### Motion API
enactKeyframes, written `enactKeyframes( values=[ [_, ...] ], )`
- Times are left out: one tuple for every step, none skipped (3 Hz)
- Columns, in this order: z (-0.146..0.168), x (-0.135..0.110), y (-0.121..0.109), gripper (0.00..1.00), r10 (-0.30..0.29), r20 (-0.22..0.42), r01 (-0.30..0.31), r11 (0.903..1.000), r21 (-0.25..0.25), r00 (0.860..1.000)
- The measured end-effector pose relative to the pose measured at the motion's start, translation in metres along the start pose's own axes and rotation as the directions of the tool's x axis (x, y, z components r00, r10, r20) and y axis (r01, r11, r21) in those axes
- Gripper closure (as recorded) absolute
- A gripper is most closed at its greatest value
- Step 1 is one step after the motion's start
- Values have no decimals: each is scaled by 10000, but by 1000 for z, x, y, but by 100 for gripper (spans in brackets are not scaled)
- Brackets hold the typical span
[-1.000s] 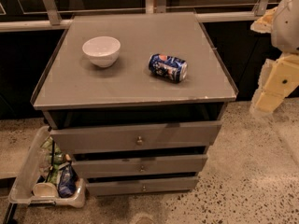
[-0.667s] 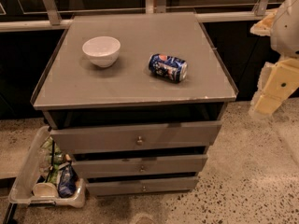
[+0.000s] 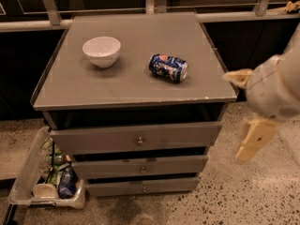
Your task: Open bottom drawer
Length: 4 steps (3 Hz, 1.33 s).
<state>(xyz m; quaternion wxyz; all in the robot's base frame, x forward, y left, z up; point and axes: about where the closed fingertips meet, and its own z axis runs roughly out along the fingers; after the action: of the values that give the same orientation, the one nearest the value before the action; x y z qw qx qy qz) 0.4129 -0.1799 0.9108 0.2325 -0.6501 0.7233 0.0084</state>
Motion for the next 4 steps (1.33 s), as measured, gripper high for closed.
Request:
enactKeyframes(
  values=[
    [51, 9, 32, 0, -890, 528, 892, 9960, -16, 9946],
    [66, 15, 38, 0, -1632, 479, 1629, 9866, 103, 9854],
    [65, 14, 37, 0, -1643, 485, 1640, 9864, 104, 9852],
    [79, 12, 46, 0, -1701, 748, 1724, 9847, -245, 9826]
  ],
)
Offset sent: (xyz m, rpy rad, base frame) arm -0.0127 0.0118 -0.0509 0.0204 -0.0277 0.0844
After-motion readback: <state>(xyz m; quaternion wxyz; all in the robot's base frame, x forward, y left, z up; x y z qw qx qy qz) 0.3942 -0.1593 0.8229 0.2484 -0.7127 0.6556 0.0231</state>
